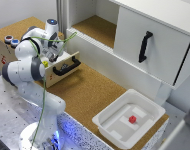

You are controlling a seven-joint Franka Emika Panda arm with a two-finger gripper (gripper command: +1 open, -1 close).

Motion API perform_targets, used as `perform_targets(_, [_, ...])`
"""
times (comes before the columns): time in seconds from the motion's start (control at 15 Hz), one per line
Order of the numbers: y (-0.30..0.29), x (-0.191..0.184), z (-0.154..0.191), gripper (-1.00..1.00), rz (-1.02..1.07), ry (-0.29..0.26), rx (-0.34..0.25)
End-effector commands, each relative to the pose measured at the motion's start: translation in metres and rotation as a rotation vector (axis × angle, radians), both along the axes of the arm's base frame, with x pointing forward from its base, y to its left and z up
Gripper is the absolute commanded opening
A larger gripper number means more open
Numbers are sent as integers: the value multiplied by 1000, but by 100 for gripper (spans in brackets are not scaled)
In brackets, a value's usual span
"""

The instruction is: Turn the purple block left

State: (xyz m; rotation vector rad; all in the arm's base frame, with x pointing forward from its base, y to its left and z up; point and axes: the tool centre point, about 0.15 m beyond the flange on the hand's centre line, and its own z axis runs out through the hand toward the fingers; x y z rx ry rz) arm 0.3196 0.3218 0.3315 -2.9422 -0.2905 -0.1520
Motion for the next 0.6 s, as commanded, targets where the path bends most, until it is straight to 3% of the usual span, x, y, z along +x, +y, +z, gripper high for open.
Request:
perform_targets(0.0, [21,34,-14,100,-44,30,-133])
perform_targets(0.07, [21,36,-14,-100,-53,26,-136])
perform_targets(0.53, [19,24,-14,-100,-44,28,-209])
